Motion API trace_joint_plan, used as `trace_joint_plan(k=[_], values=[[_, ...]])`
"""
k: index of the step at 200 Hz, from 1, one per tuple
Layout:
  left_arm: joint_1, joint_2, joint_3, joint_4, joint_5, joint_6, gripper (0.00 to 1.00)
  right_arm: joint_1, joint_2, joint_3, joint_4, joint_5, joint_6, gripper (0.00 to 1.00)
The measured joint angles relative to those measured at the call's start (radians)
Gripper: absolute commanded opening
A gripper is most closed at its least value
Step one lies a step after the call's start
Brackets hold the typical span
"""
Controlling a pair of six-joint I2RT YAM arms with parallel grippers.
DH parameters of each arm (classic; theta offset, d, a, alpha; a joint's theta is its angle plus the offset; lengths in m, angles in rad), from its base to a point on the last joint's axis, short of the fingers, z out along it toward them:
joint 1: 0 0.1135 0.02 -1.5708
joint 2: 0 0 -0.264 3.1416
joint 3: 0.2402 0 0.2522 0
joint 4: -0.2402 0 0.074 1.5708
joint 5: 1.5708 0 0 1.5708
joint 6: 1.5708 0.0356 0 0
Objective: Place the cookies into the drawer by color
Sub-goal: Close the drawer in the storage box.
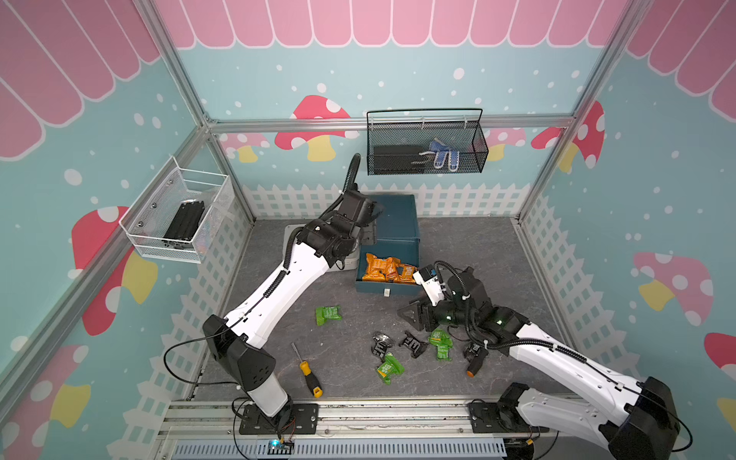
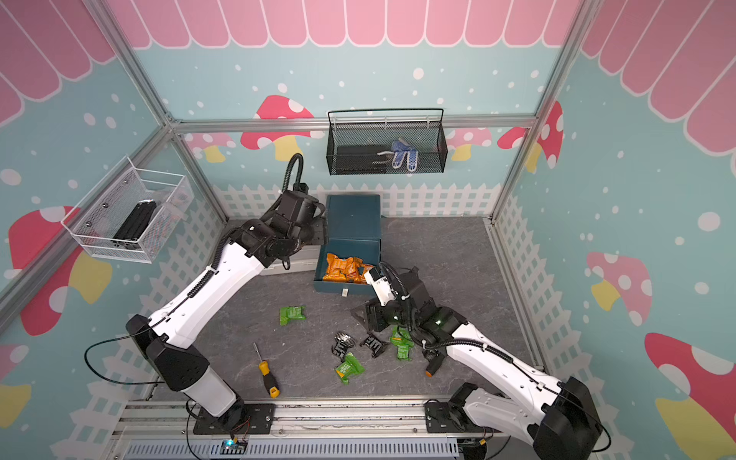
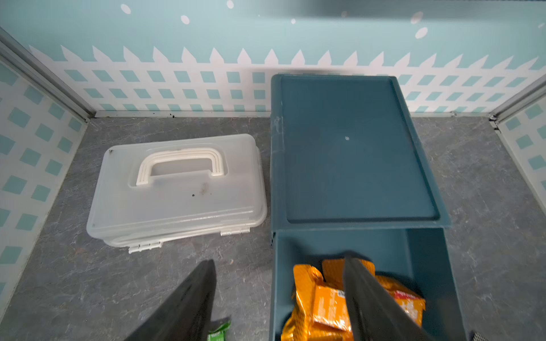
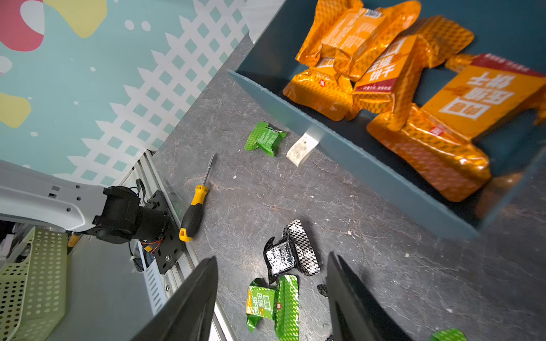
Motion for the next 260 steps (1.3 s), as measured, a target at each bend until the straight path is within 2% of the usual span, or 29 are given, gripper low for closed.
trace_joint_plan(k=[31, 51, 84, 120, 192, 260], values=[[0.083, 0.063, -0.010, 0.123, 0.135, 0.014, 0.64, 0.005, 0.047, 0.023, 0.022, 0.020, 0.001, 0.58], [0.126, 0.147, 0.000, 0.186, 0.212, 0.018, 0.63, 0.004, 0.095, 0.054, 0.035, 0.020, 0.000, 0.56], [0.166, 0.296, 0.045, 0.250, 0.298, 0.018, 0.57, 0.004, 0.176, 0.109, 0.043, 0.031, -0.011, 0.54], [0.179, 0.321, 0.071, 0.274, 0.338, 0.021, 0.48, 0.004, 0.255, 0.173, 0.038, 0.049, -0.037, 0.50], [0.179, 0.285, -0.036, 0.404, 0.343, 0.014, 0.45, -0.047, 0.328, 0.280, -0.011, 0.071, -0.080, 0.49], [0.180, 0.274, -0.057, 0.426, 0.353, 0.014, 0.44, -0.122, 0.485, 0.464, -0.034, 0.044, -0.113, 0.48]])
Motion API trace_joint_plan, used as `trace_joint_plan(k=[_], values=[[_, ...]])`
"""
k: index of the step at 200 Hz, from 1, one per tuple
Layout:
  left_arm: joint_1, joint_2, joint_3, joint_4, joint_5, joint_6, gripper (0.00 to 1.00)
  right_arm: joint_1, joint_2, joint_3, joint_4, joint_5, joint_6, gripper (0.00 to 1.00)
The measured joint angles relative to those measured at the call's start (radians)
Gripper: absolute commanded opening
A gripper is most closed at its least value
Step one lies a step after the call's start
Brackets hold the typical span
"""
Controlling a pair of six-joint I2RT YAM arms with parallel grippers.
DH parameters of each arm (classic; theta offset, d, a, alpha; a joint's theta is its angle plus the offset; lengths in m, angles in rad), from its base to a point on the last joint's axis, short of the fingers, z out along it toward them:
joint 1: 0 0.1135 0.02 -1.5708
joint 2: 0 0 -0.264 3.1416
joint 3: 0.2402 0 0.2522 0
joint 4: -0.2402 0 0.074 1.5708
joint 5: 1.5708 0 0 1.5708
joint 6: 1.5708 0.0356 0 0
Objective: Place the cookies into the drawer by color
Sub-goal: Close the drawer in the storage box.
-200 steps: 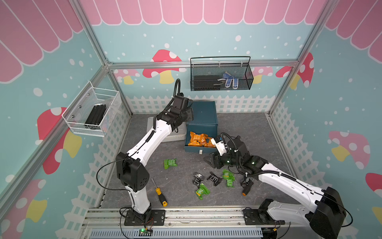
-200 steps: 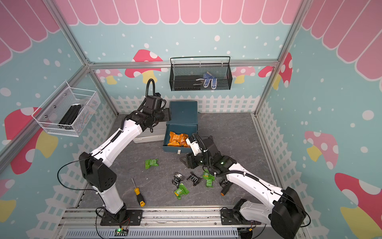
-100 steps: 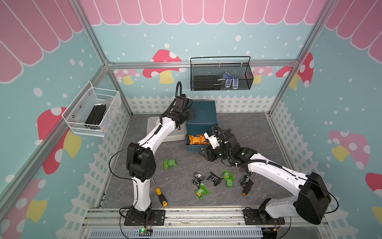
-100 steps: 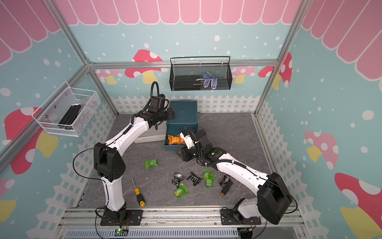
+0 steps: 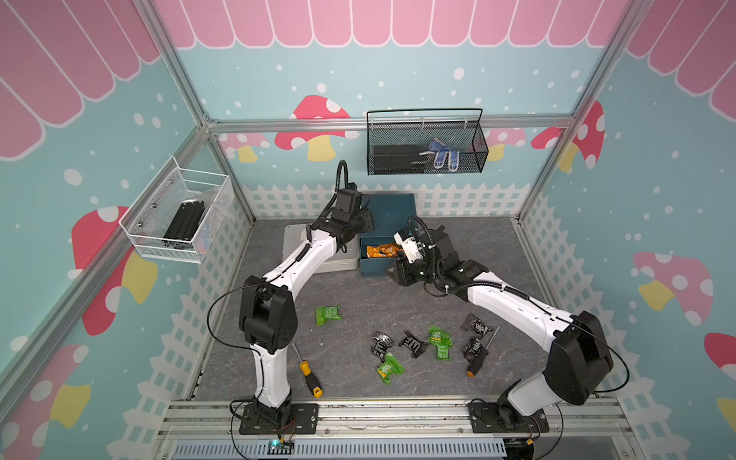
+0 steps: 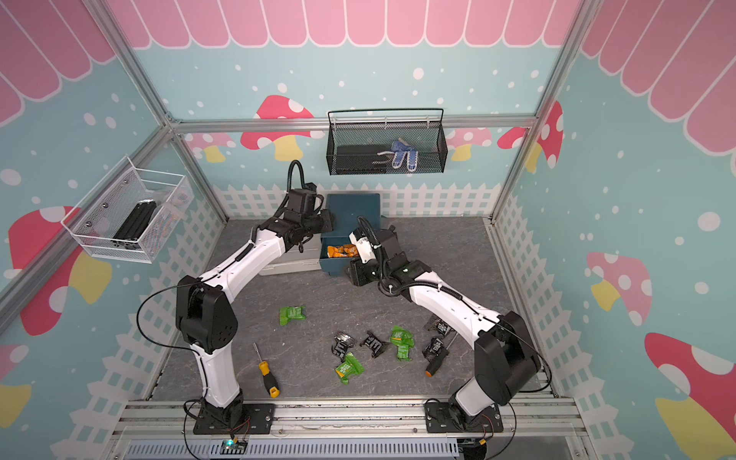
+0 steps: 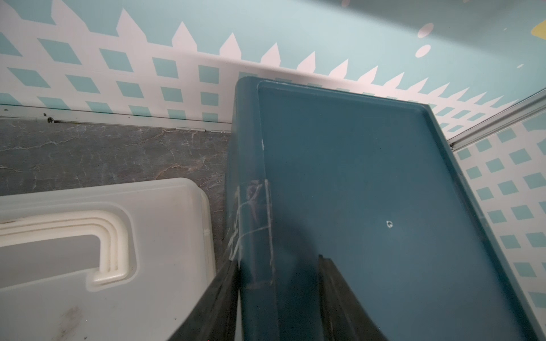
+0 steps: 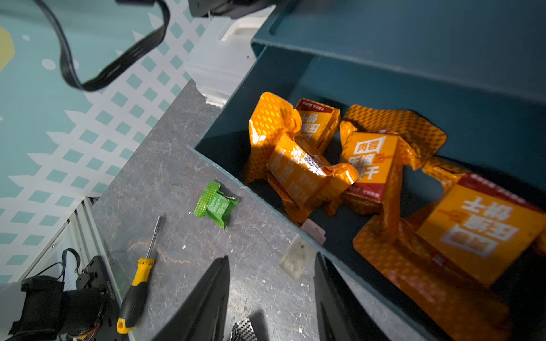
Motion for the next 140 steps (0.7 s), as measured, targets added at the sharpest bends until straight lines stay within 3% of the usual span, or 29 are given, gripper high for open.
trace_joint_plan(k=[70, 140], values=[[0.000, -0.021, -0.022, -0.003, 0.012, 0.015, 0.44, -0.042, 0.182, 0.219, -0.062, 0.037, -0.065, 0.49], [0.000, -0.026, -0.022, -0.013, 0.016, 0.031, 0.44, -0.028, 0.224, 0.285, -0.097, 0.123, -0.148, 0.49]])
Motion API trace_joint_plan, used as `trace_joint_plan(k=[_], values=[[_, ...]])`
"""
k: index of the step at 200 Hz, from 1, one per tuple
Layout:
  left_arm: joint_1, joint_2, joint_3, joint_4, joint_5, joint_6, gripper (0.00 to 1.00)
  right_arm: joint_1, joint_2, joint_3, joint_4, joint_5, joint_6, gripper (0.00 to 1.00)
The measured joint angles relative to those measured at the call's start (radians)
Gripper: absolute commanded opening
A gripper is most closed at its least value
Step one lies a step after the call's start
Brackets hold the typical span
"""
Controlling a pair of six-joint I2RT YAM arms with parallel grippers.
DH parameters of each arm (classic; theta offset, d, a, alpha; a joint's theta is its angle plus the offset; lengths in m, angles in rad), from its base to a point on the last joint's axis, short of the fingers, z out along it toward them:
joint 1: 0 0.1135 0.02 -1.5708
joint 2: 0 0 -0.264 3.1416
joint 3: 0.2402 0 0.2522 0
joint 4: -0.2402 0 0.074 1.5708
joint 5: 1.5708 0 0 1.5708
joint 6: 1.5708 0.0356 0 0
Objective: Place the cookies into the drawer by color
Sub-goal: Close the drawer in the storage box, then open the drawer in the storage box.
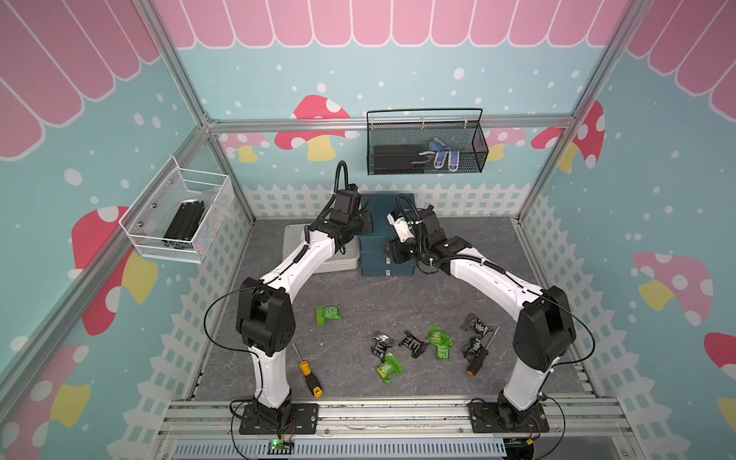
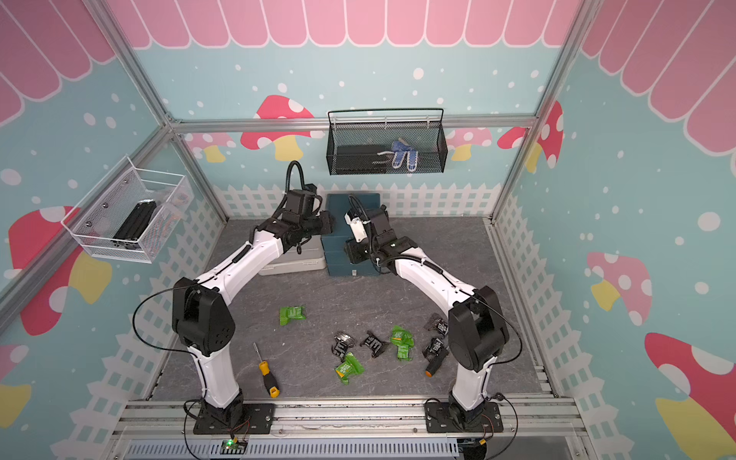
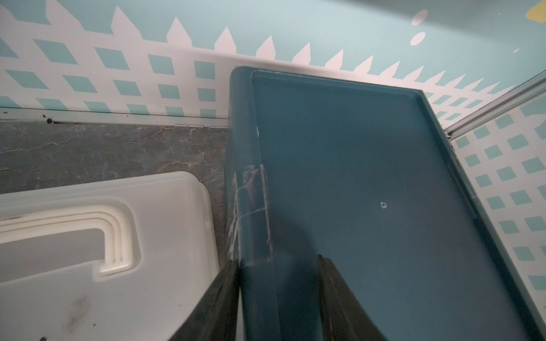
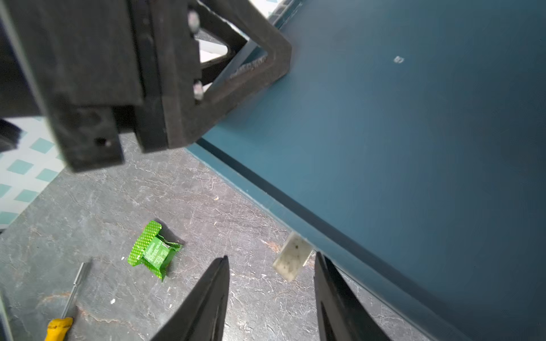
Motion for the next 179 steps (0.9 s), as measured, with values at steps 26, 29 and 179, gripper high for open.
trace_joint_plan(k=[26, 29, 179], values=[[0.000, -0.004, 0.003, -0.011, 0.009, -0.001, 0.52, 0.000, 0.003, 0.000, -0.003, -0.030, -0.010, 0.49], [0.000, -0.005, 0.005, -0.016, 0.010, -0.001, 0.55, -0.001, 0.002, 0.000, -0.002, -0.039, -0.010, 0.49], [-0.113, -0.529, -0.986, 0.834, 0.117, -0.584, 0.95, -0.206, -0.132, 0.000, 0.055, -0.160, 0.114, 0.71]])
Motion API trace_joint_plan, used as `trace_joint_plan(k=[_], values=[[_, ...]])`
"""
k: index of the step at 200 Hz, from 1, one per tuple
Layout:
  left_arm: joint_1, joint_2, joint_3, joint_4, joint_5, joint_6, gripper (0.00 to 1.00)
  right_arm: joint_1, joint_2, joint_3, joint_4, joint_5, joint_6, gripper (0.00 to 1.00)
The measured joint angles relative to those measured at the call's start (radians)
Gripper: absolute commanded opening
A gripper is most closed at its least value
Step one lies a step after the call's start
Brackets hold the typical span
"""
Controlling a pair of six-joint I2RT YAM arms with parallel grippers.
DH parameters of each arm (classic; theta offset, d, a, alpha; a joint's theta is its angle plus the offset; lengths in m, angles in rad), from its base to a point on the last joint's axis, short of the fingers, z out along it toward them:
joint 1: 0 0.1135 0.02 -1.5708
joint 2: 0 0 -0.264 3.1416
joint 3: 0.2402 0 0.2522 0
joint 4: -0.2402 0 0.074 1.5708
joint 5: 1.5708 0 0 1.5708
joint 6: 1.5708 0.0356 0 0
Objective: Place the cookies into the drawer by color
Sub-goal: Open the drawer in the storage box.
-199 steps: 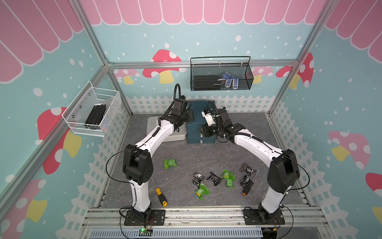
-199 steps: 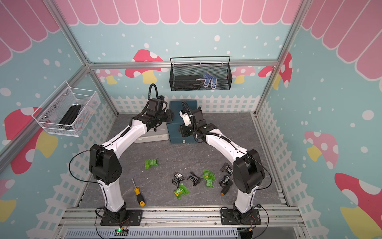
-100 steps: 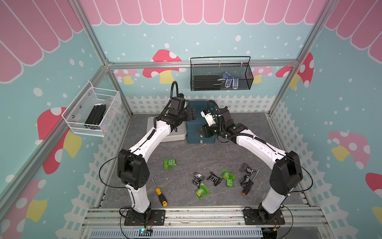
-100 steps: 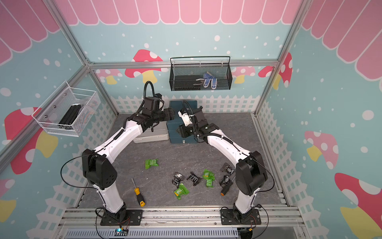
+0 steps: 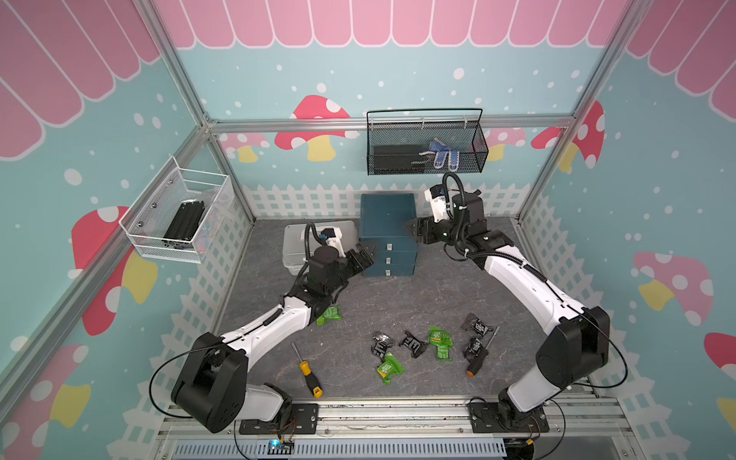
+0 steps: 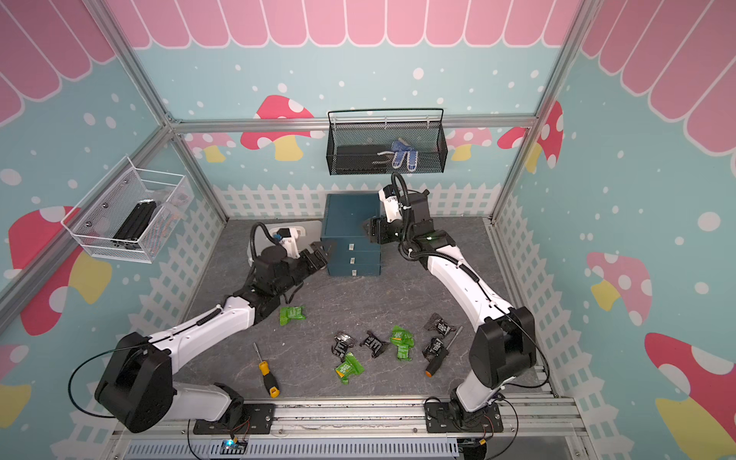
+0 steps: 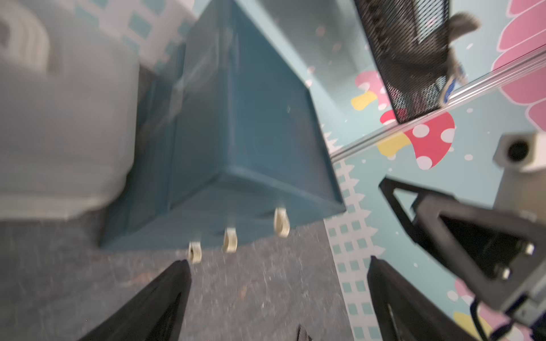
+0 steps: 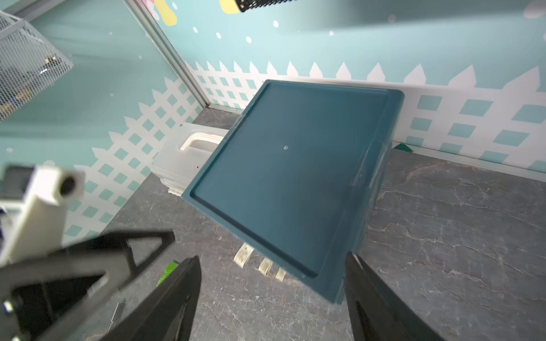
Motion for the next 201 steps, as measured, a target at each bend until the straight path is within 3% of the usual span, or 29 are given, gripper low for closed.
trace_joint_plan(k=[31, 78, 127, 162, 201], values=[[-0.102, 0.027, -0.141, 0.233, -0.072, -0.126, 0.87, -0.031, 0.155, 0.140, -0.037, -0.022, 0.052, 0.68], [-0.113, 0.160, -0.223, 0.540, -0.177, -0.223, 0.81, -0.034, 0.272, 0.246, -0.114, -0.034, 0.056, 0.63], [-0.116, 0.423, -0.181, 0.779, -0.198, -0.293, 0.75, -0.038, 0.291, 0.275, -0.143, -0.037, 0.035, 0.58], [-0.116, 0.517, -0.138, 0.863, -0.215, -0.310, 0.72, -0.038, 0.292, 0.275, -0.145, -0.034, 0.027, 0.58], [-0.115, 0.600, -0.060, 0.918, -0.223, -0.319, 0.56, -0.038, 0.300, 0.275, -0.156, -0.034, 0.016, 0.58]])
